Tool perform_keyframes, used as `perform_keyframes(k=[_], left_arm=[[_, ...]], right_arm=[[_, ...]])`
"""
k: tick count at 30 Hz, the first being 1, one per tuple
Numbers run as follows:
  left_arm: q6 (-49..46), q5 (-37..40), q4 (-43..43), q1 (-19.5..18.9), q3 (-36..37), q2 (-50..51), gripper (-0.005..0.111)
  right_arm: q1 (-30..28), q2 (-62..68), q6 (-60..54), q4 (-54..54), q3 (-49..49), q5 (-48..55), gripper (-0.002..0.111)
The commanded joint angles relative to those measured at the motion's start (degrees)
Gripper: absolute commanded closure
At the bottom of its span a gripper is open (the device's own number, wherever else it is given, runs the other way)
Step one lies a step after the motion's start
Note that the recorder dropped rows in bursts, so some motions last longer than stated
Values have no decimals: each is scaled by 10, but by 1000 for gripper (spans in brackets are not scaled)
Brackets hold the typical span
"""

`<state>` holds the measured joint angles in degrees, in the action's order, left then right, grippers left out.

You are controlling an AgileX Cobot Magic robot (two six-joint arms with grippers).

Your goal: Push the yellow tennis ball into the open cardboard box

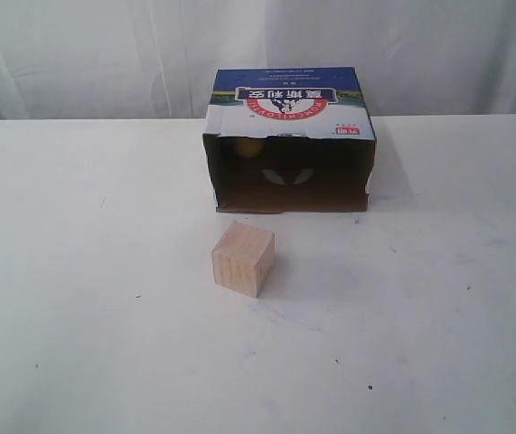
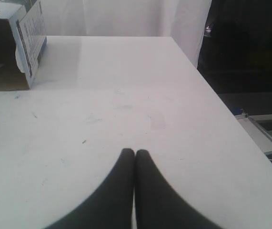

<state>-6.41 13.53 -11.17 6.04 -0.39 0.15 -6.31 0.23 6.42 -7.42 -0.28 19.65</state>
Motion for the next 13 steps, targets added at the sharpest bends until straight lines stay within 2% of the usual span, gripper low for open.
perform_keyframes(k=[1,13], left_arm=[[2,1,-4,-2,4,-1,107],[2,1,-4,-2,4,-1,107]], right_arm=[[-4,-2,3,2,3,0,108],[-4,-2,-1,2,3,0,108]])
